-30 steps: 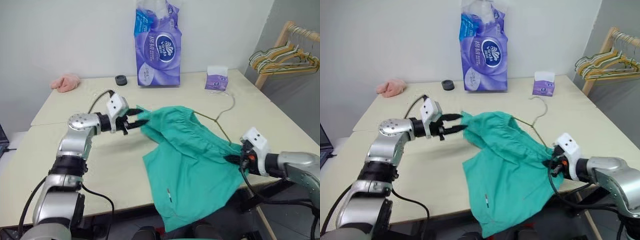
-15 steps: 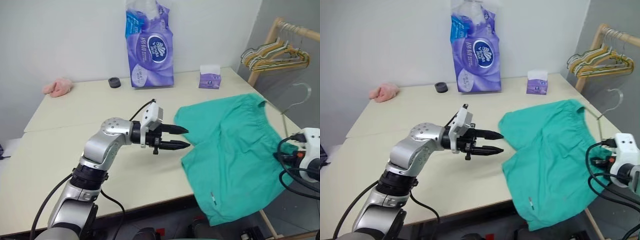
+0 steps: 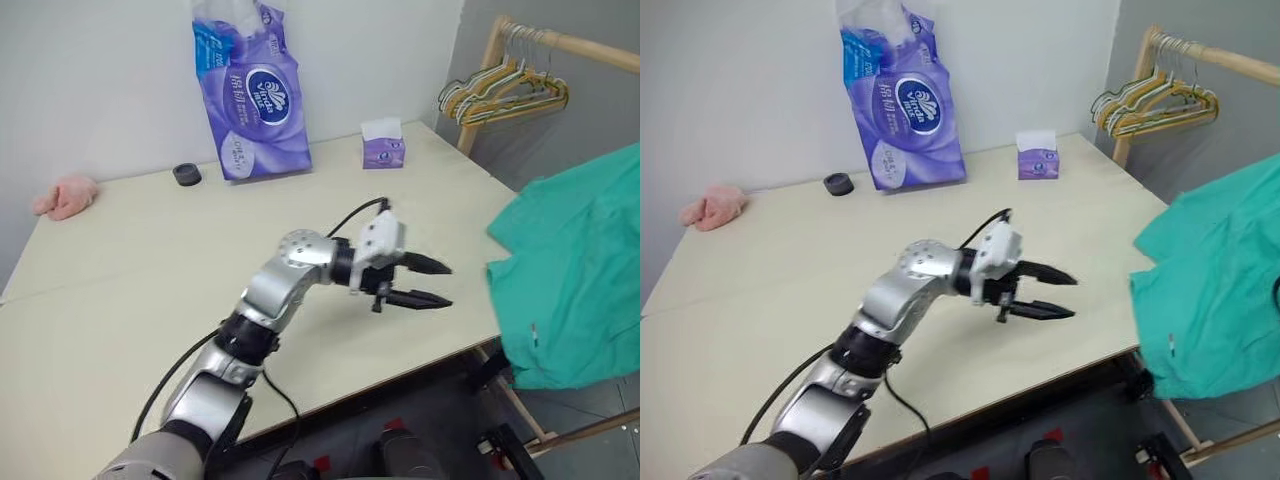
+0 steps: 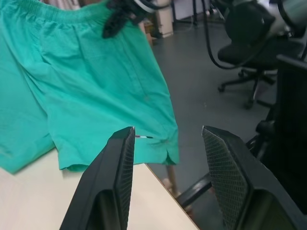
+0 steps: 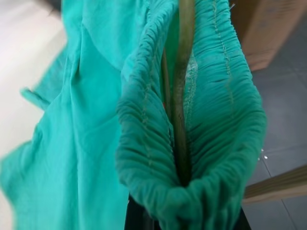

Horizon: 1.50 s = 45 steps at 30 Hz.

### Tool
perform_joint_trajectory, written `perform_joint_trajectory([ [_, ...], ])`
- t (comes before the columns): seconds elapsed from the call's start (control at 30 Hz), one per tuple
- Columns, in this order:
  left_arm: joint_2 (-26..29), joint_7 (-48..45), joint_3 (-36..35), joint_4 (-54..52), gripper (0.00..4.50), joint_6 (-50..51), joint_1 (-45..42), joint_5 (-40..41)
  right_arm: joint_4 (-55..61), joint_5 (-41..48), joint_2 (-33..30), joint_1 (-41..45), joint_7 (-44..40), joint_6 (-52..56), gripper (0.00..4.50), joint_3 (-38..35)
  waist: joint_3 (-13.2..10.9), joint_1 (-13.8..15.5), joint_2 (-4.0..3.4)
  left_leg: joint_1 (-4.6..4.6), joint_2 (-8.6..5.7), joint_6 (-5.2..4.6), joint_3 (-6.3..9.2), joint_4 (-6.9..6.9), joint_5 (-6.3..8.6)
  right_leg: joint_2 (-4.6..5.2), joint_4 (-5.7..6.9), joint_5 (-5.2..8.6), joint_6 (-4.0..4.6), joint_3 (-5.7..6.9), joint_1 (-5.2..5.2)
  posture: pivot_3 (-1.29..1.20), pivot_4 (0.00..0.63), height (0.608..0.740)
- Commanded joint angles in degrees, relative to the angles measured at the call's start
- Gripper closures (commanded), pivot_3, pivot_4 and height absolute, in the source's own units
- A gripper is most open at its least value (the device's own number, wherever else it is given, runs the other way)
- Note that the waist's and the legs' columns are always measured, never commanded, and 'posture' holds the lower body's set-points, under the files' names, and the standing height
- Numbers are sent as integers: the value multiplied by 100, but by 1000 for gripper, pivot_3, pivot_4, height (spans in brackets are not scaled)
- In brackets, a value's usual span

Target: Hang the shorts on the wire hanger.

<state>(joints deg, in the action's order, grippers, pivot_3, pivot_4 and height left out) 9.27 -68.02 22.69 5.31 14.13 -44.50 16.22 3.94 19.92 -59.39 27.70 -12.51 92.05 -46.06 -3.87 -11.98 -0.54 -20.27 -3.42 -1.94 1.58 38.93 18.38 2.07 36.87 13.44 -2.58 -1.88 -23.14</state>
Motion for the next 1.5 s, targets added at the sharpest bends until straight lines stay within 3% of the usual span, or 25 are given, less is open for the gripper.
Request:
perform_joint_trajectory([
  [0.03,-273,421,-119,124,2149,-181,-232,-144,-786,-269,-401,366,53,-276,4500,150,-3,-49,4,3,5,-7,-10,-1,4,0,0,1,-1,-10,0,-366,95,740],
  [0.2,-818,1184,-430,269,2149,-258,-752,-210,-2921,-596,-1123,1270,24,-1622,4500,762,-77,-95,-22,31,-12,-33,-80,-1,19,-2,-1,16,-76,-76,1,-340,100,740],
  [0.37,-1005,1456,-559,308,2149,-345,-998,-208,-4390,-817,-1592,1934,-312,-2667,4500,1631,-107,-177,-22,45,-10,-51,-120,-4,31,-8,-4,18,-93,-117,0,-330,105,740],
  [0.67,-1164,1407,-495,296,2149,-377,-1171,-176,-6320,-1219,-1723,3252,-899,-3511,4500,2801,-183,-248,-17,57,-12,-70,-191,-3,43,-15,-15,4,-128,-191,-5,-307,111,740],
  [1.07,-1252,1166,-418,369,2149,-384,-1223,-163,-6287,-1036,-1636,3251,-810,-2888,4500,2551,-232,-252,-22,59,-12,-77,-208,-2,49,-15,-15,3,-139,-211,-9,-329,104,740],
  [1.5,-1380,996,-312,392,2149,-403,-1243,-150,-5206,-705,-1371,2520,-662,-2032,4500,1859,-235,-287,-17,59,-12,-77,-211,-1,49,-15,-15,1,-146,-214,-9,-347,96,740],
])
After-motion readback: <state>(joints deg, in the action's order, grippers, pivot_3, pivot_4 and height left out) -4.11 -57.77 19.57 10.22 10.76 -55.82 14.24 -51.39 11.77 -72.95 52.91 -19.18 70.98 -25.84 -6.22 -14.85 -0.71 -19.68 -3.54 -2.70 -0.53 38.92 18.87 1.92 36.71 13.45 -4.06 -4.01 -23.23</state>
